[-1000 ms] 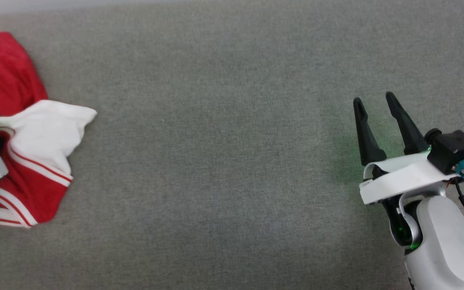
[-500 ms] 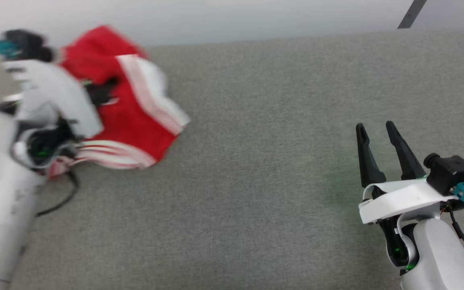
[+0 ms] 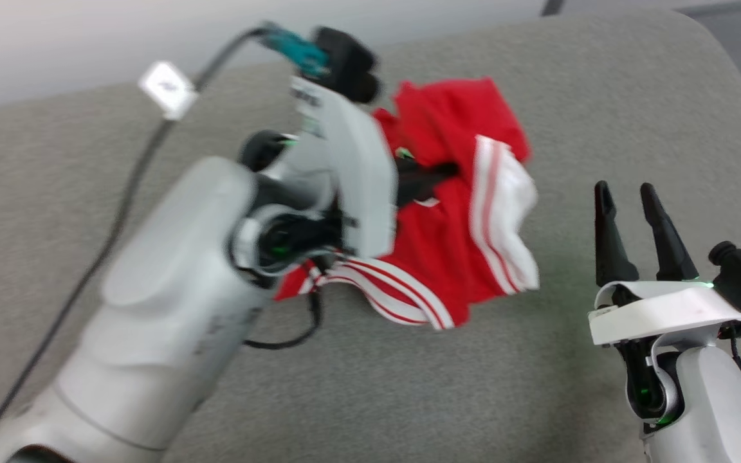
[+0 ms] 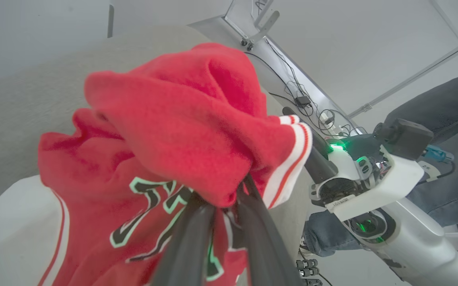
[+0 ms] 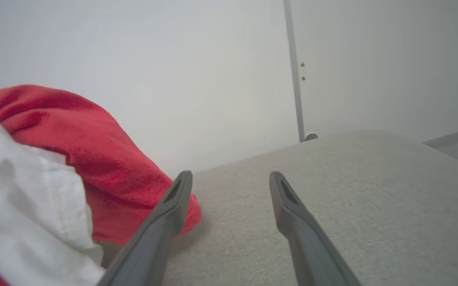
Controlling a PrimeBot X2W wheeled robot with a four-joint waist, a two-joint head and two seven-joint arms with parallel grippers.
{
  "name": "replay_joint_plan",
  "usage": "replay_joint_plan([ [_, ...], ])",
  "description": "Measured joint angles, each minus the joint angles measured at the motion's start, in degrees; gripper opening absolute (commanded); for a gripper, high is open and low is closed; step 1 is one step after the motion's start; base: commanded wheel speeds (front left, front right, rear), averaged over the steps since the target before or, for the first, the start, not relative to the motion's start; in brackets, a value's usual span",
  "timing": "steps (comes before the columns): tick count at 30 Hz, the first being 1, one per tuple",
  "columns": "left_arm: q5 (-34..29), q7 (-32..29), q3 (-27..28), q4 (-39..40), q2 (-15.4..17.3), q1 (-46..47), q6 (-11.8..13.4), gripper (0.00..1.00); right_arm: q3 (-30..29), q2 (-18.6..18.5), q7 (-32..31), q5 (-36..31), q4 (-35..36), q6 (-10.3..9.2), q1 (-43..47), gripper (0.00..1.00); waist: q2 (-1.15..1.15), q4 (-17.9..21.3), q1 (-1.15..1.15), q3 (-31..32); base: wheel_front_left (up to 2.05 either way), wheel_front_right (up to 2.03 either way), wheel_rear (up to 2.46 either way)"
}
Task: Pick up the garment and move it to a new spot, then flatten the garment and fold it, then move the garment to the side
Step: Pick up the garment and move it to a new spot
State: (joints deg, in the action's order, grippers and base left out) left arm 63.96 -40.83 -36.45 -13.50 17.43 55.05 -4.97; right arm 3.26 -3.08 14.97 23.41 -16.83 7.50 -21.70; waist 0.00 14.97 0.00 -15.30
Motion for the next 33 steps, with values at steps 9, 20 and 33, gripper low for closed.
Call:
replay_joint_plan([
  [9, -4.3, 5.32, -5.38, -14.83, -4.54, 3.83, -2.11, 0.0, 0.46, 0.03, 0.01, 4.91, 1.25, 0.0, -0.06, 1.0, 0.0, 6.6, 0.0, -3.46, 0.0, 0.0, 0.0],
  [20, -9.1, 9.94, -13.83, -31.52, -2.31, 7.63, -2.45, 0.0, 1.1, 0.03, 0.01, 8.11, 2.35, 0.0, -0.07, 1.0, 0.0, 12.75, 0.0, -7.14, 0.0, 0.0, 0.0],
  [33, -8.28, 10.54, -24.91, -34.98, -1.68, 13.56, -2.86, 0.37, 2.4, 0.04, 0.01, 9.9, 2.68, 0.0, -1.07, 1.0, 0.0, 15.2, 0.0, -11.53, 0.0, 0.0, 0.0],
])
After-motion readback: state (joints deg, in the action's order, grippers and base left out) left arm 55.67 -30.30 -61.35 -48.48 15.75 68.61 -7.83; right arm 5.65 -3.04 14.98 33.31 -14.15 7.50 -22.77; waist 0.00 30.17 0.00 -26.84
